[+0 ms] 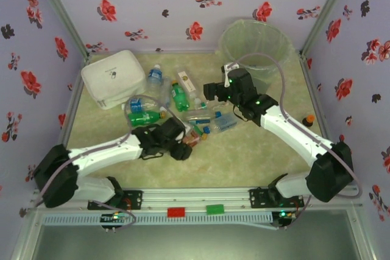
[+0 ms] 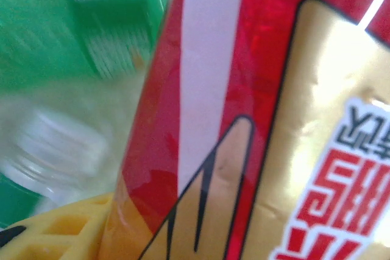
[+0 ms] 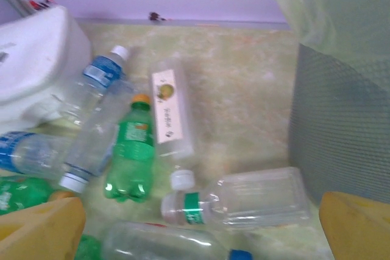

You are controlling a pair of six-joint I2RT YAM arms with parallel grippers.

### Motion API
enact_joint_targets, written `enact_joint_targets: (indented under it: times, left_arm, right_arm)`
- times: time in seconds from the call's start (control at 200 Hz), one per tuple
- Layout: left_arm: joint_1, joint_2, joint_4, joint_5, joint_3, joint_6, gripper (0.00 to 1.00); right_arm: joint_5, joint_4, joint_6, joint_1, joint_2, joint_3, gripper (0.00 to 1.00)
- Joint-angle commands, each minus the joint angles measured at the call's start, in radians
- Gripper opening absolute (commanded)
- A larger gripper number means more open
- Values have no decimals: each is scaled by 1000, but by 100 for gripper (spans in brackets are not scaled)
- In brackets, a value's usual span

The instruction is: Put the plastic bottles in the bin

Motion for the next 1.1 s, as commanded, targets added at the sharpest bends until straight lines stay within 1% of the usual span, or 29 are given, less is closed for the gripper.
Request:
enact_joint_targets:
  times: [0.0, 0.16, 0.22, 0.26, 0.34, 0.42, 0.585, 0.765, 1.095]
  left_arm:
    - [85, -81, 231, -53, -1, -60, 48]
    - [206, -129, 663, -57, -125, -173, 45]
    - [226, -119, 779, -43, -146, -173, 44]
    - [237, -107, 822, -15, -140, -165, 44]
    - [257, -76, 840, 48, -113, -163, 44]
    - [275, -47, 867, 108, -100, -191, 44]
    - [285, -1, 963, 188, -100, -250, 43]
    - [286, 35, 997, 228, -91, -280, 43]
    - [284, 69, 952, 262, -45, -264, 43]
  right_arm:
    - [-137, 99, 63, -11, -46, -5, 100]
    - [-283, 181, 113, -13, -47, -2, 100]
    - [-332, 202, 133, -13, -38, 2, 100]
    - [-368, 219, 145, -13, -32, 4, 100]
    - [-444, 256, 172, -13, -19, 7, 100]
    - [-505, 302, 204, -13, -3, 2, 100]
    - [-576, 382, 248, -13, 34, -3, 99]
    - [-628, 411, 261, -11, 84, 19, 99]
    - [-657, 442, 285, 1, 153, 38, 92]
